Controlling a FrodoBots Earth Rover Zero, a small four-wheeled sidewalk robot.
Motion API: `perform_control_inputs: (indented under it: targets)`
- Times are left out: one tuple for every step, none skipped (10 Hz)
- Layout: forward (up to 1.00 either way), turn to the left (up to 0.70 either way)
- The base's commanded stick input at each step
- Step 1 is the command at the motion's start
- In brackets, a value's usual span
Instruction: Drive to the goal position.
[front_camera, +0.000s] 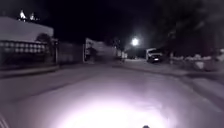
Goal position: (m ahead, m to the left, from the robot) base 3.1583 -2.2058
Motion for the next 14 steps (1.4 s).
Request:
perform_control_inputs:
  targets:
    - [0.70,0.00]
    - [0.70,0.00]
    - [0.70,0.00]
    - [0.70,0.00]
    - [0.70,0.00]
    - [0.70,0.00]
    - [0.70,0.00]
    - [0.70,0.00]
    - [0.70,0.00]
    - [0.70,0.00]
    - [0.70,0.00]
    - [0.70,0.00]
    - [0.70,0.00]
    - [0.70,0.00]
